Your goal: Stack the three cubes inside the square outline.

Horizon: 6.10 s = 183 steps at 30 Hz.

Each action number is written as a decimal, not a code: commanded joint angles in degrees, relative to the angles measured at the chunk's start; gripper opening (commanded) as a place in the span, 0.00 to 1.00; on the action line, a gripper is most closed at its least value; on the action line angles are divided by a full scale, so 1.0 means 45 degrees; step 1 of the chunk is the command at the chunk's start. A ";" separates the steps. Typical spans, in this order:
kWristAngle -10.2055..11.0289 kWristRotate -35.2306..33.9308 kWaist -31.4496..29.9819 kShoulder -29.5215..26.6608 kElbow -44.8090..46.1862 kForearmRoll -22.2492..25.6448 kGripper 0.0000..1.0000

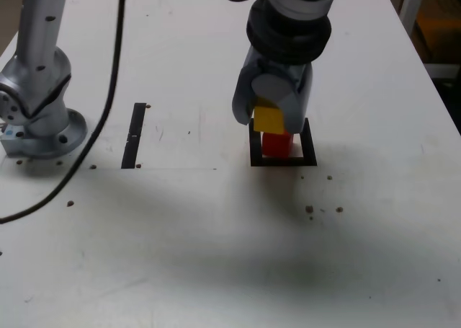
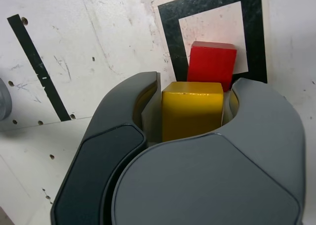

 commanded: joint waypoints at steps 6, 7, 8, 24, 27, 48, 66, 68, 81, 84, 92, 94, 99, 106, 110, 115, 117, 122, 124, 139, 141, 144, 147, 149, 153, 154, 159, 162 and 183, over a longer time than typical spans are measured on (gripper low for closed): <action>0.0125 0.0014 0.0254 -0.0072 0.0545 -0.0731 0.12; 0.0157 0.0014 0.0267 -0.0092 0.0568 -0.0794 0.12; 0.0195 0.0014 0.0278 -0.0114 0.0594 -0.0865 0.12; 0.0856 -0.0001 0.0272 -0.0011 0.0671 -0.1006 0.12; 0.0820 -0.0017 0.0222 -0.0005 0.0646 -0.1002 0.12; 0.0835 -0.0162 0.0063 0.0104 0.0697 -0.1058 0.15; 0.0698 -0.0155 -0.0046 0.0194 0.0742 -0.1067 0.43; 0.0700 -0.0152 -0.0056 0.0200 0.0741 -0.1055 0.44; 0.0710 0.0131 -0.0081 0.0181 0.0666 -0.0870 0.96; 0.0771 0.0121 -0.0080 0.0142 0.0628 -0.0794 0.98; 0.1183 -0.0211 -0.0094 -0.0266 0.0558 -0.0358 0.98; 0.1196 -0.0278 -0.0116 -0.0313 0.0505 -0.0029 0.98; 0.0362 -0.0338 -0.0426 -0.0496 0.0301 0.1492 0.99; -0.0557 -0.0668 -0.1918 -0.0673 0.0603 0.2141 1.00; -0.0808 -0.1532 -0.2434 -0.0548 0.0638 0.1954 1.00; -0.1997 -0.1572 -0.2518 0.0002 0.0066 0.1704 1.00; -0.1848 -0.1663 -0.2676 0.0084 -0.0582 0.1664 1.00; -0.1590 -0.1688 -0.3042 0.0432 -0.0984 0.1491 0.99; -0.1624 -0.1690 -0.3161 0.0772 -0.1108 0.1469 0.98; -0.1046 -0.1110 -0.3414 0.2375 -0.0829 0.0399 0.93; -0.1052 -0.1074 -0.3380 0.2368 -0.0628 0.0101 0.92; -0.1019 -0.1021 -0.3333 0.2292 -0.0391 -0.0231 0.88; -0.0984 -0.0996 -0.3298 0.2229 -0.0231 -0.0431 0.83; -0.0966 -0.1027 -0.3288 0.2224 -0.0189 -0.0512 0.79; -0.0878 -0.1092 -0.3288 0.2232 -0.0169 -0.0575 0.71; -0.0837 -0.1113 -0.3288 0.2236 -0.0175 -0.0564 0.68; -0.0747 -0.1193 -0.3288 0.2234 -0.0212 -0.0559 0.59; -0.0785 -0.1197 -0.3289 0.2216 -0.0203 -0.0596 0.59; -0.0563 -0.1042 -0.3244 0.1643 -0.0263 -0.0143 0.41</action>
